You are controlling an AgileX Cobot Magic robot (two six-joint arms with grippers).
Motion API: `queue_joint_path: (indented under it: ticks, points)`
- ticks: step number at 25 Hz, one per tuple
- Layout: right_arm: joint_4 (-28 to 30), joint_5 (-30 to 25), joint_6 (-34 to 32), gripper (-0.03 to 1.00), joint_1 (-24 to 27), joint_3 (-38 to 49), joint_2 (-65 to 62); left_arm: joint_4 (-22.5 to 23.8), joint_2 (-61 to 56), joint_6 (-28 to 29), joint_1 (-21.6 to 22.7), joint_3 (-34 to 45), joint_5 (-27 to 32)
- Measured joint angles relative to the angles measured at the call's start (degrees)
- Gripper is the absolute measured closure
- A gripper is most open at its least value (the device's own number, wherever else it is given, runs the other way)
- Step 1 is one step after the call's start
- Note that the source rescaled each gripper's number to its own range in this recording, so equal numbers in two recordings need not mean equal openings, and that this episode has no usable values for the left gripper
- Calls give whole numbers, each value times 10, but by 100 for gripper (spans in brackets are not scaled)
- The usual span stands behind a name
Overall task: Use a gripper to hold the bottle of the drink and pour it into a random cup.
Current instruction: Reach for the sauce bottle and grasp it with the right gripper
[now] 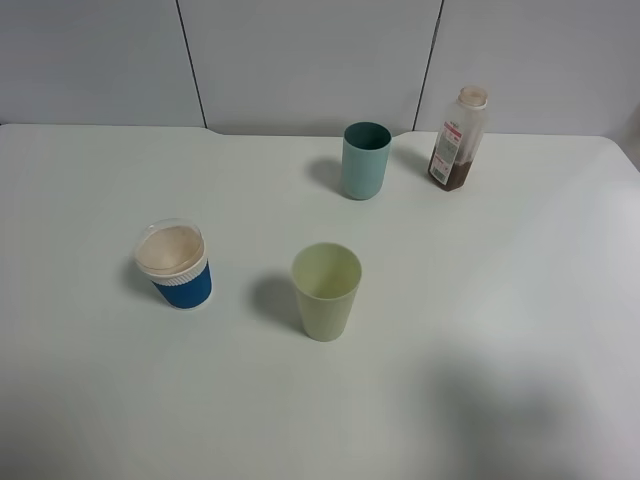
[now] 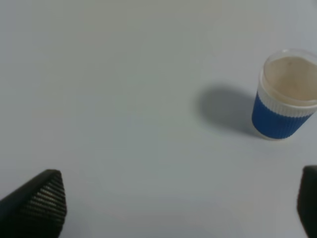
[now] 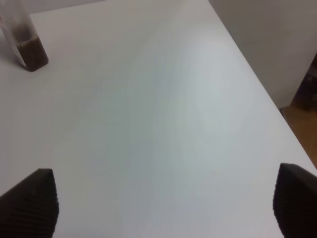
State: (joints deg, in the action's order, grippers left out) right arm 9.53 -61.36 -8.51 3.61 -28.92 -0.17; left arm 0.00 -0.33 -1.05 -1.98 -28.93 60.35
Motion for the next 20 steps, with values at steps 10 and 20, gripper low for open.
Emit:
queue_joint_path:
  ticks: [10, 20]
  points:
    - [0, 0, 0, -3, 0, 0, 0, 3, 0, 0, 0, 0, 0]
    - [0, 0, 0, -3, 0, 0, 0, 3, 0, 0, 0, 0, 0]
